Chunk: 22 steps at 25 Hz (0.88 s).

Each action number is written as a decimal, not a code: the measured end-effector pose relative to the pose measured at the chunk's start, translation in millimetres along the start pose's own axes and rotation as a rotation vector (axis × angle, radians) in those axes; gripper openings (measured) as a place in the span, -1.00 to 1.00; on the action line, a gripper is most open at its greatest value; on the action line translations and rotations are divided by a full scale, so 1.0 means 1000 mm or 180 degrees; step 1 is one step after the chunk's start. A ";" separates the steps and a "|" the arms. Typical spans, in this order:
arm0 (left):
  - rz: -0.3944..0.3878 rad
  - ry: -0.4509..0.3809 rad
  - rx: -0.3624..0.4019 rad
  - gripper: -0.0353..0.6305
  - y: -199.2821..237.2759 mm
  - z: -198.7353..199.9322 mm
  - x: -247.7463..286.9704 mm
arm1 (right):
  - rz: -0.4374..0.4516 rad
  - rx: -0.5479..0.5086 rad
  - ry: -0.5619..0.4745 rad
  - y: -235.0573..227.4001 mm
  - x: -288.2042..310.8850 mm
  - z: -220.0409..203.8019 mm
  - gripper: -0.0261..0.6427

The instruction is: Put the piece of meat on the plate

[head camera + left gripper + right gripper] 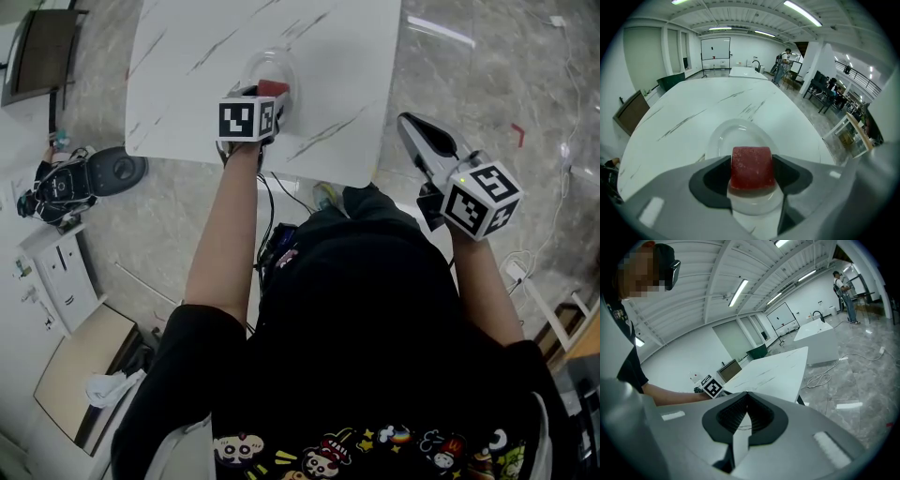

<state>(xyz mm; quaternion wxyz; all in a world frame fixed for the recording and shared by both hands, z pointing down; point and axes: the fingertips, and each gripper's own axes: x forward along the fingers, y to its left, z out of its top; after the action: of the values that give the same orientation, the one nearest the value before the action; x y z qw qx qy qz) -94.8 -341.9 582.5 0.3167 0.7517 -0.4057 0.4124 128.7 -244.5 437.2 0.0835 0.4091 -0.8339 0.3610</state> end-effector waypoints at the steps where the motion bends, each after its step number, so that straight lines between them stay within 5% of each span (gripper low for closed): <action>1: 0.0018 -0.0004 -0.0004 0.27 0.000 0.000 0.000 | 0.0011 -0.0003 0.0002 0.000 0.000 0.000 -0.84; 22: 0.0058 -0.0277 -0.0082 0.28 0.004 -0.001 -0.015 | -0.0083 -0.0254 -0.0020 0.007 -0.004 0.006 -0.84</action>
<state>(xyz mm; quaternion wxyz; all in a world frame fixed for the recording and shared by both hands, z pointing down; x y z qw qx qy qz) -103.3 -337.4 570.6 0.3047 0.7610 -0.4311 0.3769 127.3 -243.2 427.2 0.1017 0.4175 -0.8424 0.3251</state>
